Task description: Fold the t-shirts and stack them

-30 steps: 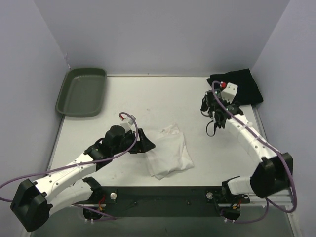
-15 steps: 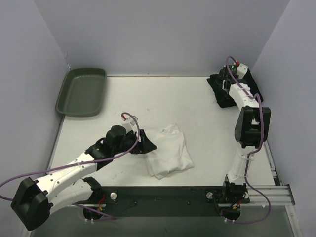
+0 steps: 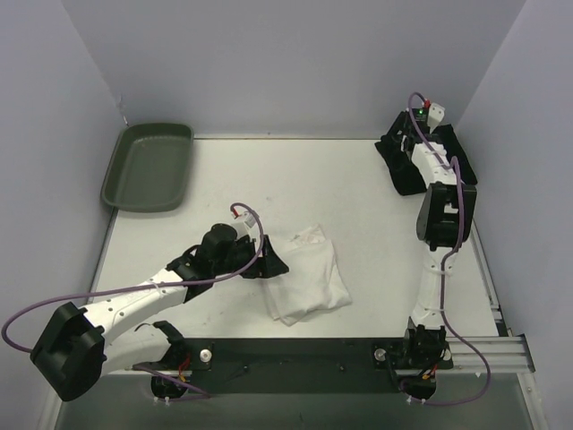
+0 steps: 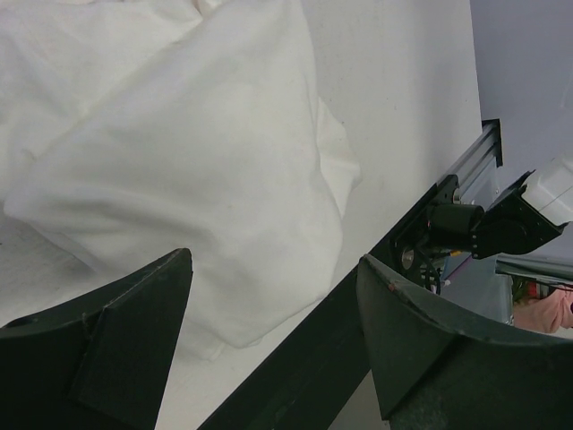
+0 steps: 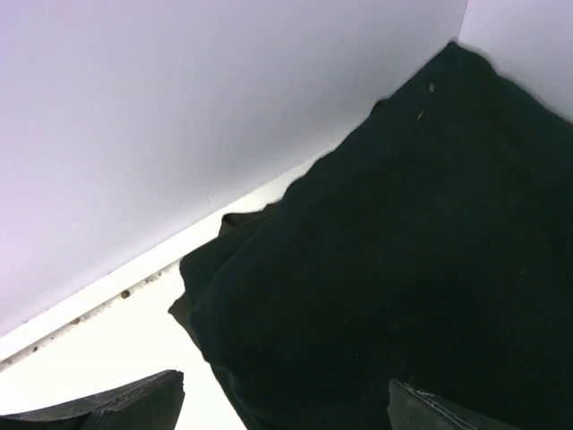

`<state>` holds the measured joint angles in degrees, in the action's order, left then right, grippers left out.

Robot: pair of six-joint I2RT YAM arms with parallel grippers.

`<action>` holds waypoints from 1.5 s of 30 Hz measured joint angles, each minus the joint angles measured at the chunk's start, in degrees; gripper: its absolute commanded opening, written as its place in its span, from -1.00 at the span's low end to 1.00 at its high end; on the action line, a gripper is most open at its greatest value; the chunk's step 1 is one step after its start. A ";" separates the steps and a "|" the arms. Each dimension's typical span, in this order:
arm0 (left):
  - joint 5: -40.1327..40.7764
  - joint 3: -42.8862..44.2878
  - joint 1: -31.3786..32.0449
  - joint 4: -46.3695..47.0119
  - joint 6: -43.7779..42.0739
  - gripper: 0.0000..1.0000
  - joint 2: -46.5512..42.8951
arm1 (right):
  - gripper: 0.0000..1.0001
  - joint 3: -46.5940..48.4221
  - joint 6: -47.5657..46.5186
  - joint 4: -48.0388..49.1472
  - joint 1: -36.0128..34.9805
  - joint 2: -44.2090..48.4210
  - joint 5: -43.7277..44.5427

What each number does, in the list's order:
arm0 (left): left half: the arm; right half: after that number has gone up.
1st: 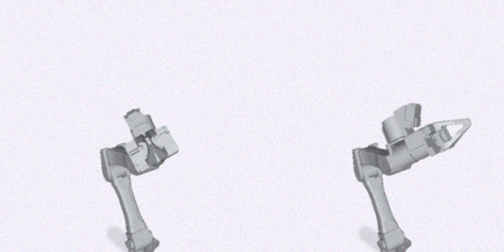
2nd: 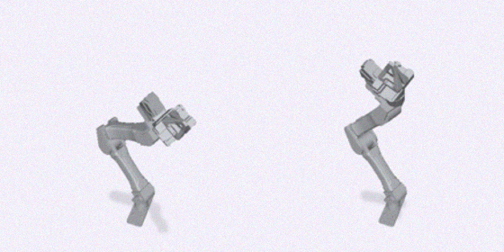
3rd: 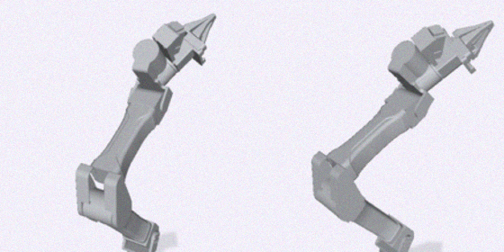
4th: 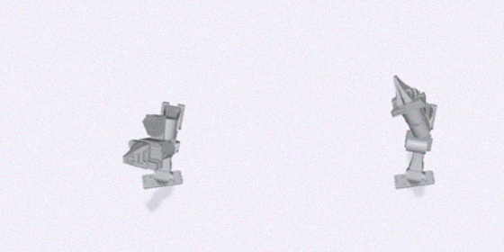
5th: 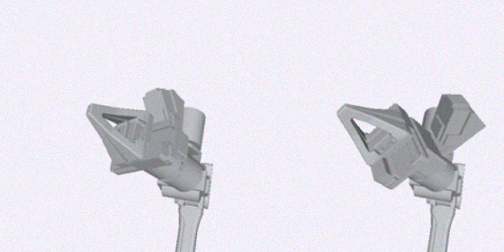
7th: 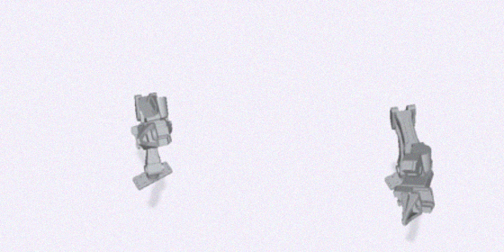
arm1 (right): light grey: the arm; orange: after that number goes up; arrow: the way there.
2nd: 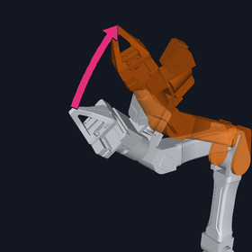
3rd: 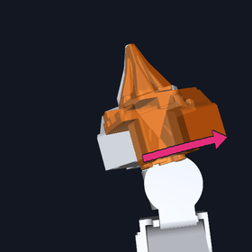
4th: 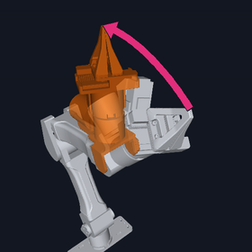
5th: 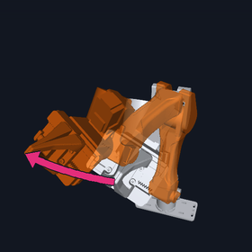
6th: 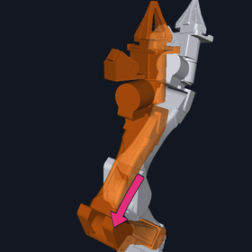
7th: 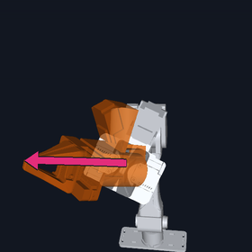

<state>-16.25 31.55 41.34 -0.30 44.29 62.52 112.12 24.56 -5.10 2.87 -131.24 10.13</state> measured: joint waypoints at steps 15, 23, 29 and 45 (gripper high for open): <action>-1.42 0.00 -1.33 1.01 0.07 0.67 0.26 | 0.96 6.38 14.38 -8.66 4.76 -7.37 -8.57; -2.01 -0.07 -1.33 1.05 0.68 0.67 -0.68 | 0.96 -7.02 20.09 -3.28 5.68 -0.09 -12.04; -2.03 -0.24 -1.33 1.22 1.11 0.67 -2.73 | 0.96 -19.47 24.46 3.21 5.68 6.62 -13.66; -1.95 -2.08 -1.33 -0.39 1.70 0.68 -10.23 | 0.97 -27.98 34.69 9.42 -1.57 11.06 -12.55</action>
<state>-18.20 29.47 40.01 -0.69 46.00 52.29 84.14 59.24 4.32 1.30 -120.18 -2.42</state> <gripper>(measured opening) 0.835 0.983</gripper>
